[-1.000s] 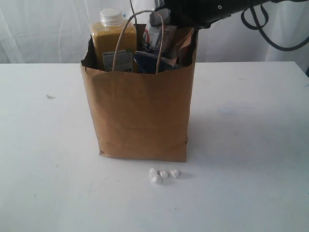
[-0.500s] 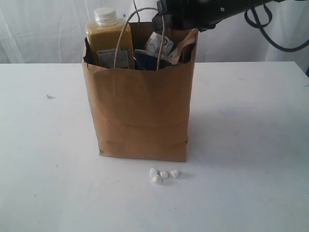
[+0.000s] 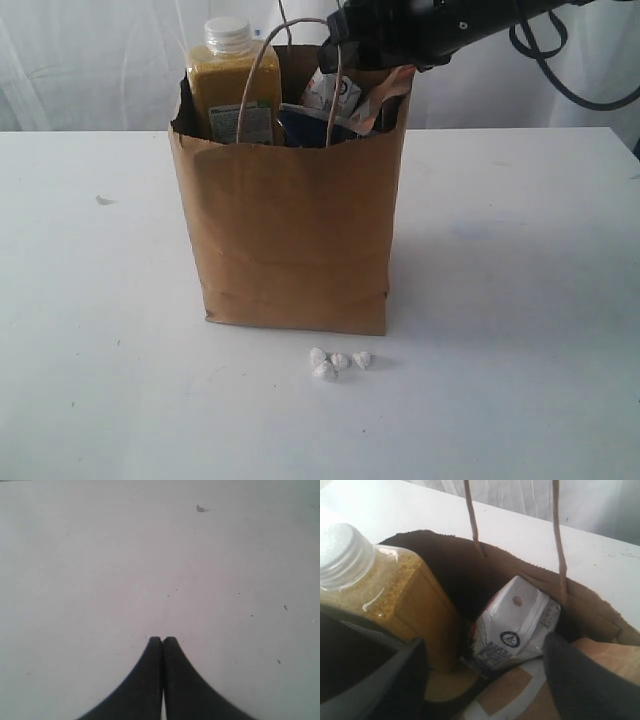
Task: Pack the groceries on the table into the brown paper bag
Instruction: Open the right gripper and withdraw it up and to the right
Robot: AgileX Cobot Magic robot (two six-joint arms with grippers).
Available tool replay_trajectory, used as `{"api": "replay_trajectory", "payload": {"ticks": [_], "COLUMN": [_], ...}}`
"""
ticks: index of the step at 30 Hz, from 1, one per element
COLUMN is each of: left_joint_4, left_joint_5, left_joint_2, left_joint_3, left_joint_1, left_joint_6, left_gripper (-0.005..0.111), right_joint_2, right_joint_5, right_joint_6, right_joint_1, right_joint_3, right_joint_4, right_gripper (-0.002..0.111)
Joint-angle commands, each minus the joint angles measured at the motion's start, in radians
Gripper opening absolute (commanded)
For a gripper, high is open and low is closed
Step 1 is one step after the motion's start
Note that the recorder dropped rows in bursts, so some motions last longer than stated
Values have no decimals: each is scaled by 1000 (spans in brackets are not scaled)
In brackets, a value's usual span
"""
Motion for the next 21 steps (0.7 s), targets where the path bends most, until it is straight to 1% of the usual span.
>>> {"api": "replay_trajectory", "payload": {"ticks": [1, 8, 17, 19, 21], "left_joint_4": [-11, -11, -11, -11, -11], "left_joint_5": [-7, -7, -7, -7, -7], "left_joint_2": [-4, -4, -4, -4, -4], "left_joint_3": [3, 3, 3, 3, 3], "left_joint_1": [-7, -7, -7, -7, -7], "left_joint_6": [-7, -7, -7, -7, -7], "left_gripper": [0, 0, 0, 0, 0], "right_joint_2": [-22, -104, -295, -335, -373], "right_joint_5": [5, -24, -41, -22, 8], "right_joint_6": [64, 70, 70, 70, 70], "right_joint_1": [1, 1, 1, 1, 1], "right_joint_3": [-5, -5, -5, -5, -5], "right_joint_4": [-3, -2, -22, -44, -111], "right_gripper": [62, 62, 60, 58, 55]}}
